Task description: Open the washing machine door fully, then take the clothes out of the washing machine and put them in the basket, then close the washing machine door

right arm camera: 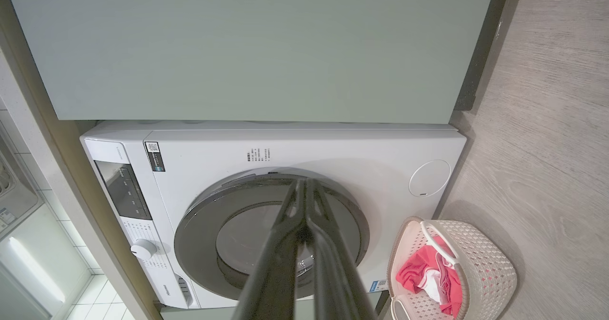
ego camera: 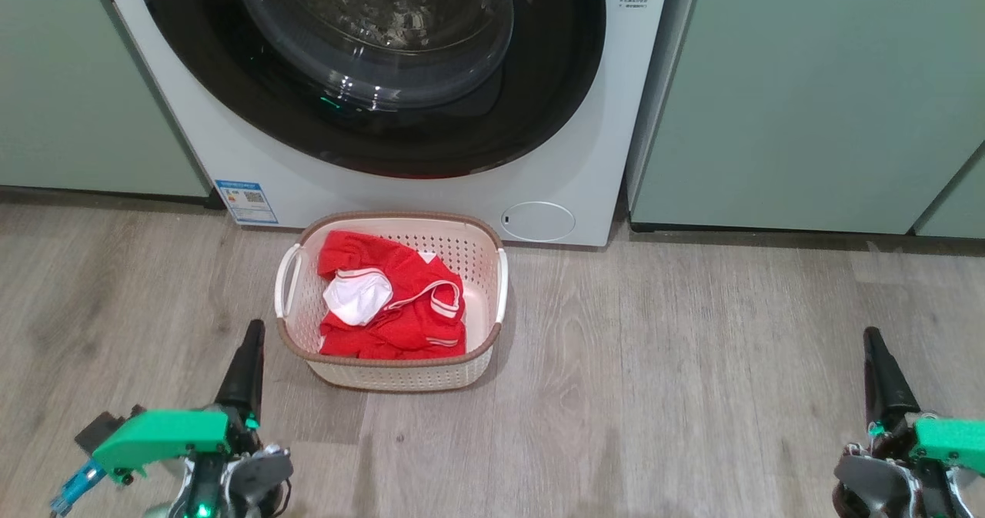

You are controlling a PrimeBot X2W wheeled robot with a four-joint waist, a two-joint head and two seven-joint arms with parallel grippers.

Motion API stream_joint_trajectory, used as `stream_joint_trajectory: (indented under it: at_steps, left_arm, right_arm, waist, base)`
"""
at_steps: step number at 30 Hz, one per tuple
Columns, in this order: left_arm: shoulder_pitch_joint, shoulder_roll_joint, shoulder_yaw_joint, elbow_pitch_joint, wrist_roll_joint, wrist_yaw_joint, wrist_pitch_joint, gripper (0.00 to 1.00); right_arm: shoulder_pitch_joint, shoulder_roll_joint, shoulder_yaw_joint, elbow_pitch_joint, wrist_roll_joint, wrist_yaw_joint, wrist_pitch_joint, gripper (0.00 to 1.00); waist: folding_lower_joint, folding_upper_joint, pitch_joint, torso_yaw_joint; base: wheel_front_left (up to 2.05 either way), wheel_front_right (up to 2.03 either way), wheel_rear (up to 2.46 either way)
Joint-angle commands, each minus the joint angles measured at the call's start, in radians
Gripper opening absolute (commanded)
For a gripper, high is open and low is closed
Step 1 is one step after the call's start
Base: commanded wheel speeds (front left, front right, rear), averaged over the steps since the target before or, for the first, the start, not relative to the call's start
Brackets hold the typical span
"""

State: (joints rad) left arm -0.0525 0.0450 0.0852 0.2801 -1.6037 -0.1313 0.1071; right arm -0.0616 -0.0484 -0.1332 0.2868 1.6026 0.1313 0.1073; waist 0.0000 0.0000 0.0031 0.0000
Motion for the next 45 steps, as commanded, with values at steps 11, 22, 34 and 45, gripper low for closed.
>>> stream_joint_trajectory:
  at_steps: [11,22,34,45]
  left_arm:
    - [-0.055,0.005,0.028,-0.035,-0.005,0.001,0.006,0.0]
    - [-0.055,0.005,0.028,-0.035,-0.005,0.001,0.006,0.0]
    - [-0.055,0.005,0.028,-0.035,-0.005,0.001,0.006,0.0]
    - [-0.055,0.005,0.028,-0.035,-0.005,0.001,0.006,0.0]
  right_arm:
    - [-0.046,-0.002,0.02,-0.042,0.006,-0.001,0.006,0.0]
    - [-0.046,-0.002,0.02,-0.042,0.006,-0.001,0.006,0.0]
    - [-0.046,-0.002,0.02,-0.042,0.006,-0.001,0.006,0.0]
    - [-0.046,-0.002,0.02,-0.042,0.006,-0.001,0.006,0.0]
  waist:
    - [0.0,0.0,0.0,0.0]
    - [0.0,0.0,0.0,0.0]
    - [0.0,0.0,0.0,0.0]
    - [0.0,0.0,0.0,0.0]
  base:
    - [0.0,0.0,0.0]
    - [0.0,0.0,0.0]
    - [0.0,0.0,0.0]
    - [0.0,0.0,0.0]
